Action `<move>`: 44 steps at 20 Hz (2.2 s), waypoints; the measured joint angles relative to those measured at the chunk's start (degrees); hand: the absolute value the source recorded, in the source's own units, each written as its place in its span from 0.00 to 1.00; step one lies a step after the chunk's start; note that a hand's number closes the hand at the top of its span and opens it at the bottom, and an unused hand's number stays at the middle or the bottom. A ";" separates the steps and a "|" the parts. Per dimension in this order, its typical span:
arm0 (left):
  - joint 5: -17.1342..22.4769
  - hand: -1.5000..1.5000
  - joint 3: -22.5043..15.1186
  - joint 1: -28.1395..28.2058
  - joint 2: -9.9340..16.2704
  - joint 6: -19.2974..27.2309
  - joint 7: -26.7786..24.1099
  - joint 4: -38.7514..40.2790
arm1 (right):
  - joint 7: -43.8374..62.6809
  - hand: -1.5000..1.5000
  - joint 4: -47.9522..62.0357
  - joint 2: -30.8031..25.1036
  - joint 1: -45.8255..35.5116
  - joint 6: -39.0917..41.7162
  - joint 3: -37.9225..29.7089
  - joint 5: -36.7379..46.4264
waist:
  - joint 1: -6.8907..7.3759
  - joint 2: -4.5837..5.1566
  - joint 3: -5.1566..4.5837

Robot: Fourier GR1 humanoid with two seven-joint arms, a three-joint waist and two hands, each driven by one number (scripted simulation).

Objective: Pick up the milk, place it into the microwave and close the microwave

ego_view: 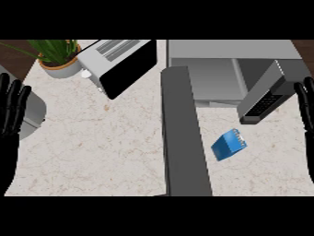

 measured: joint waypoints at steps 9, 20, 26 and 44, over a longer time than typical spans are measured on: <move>3.96 0.00 2.36 -2.54 -1.66 -0.47 -0.91 6.51 | 2.72 0.00 1.07 5.57 -0.45 -7.38 13.76 4.61 | -0.07 2.88 0.32; 6.71 0.00 1.22 9.12 -4.51 -3.38 -3.71 2.68 | 0.98 0.00 -0.79 6.64 7.13 -17.41 30.77 7.35 | -0.18 3.02 0.37; 7.11 0.00 0.15 16.91 -5.16 -5.92 -6.47 -1.35 | 0.11 0.00 0.59 6.69 8.63 -22.54 31.20 12.38 | -0.08 3.02 0.37; 6.74 0.00 0.21 25.44 -6.75 -9.73 -12.91 -2.05 | -10.87 0.00 14.30 6.72 7.73 -29.27 21.87 9.72 | -0.15 2.68 0.23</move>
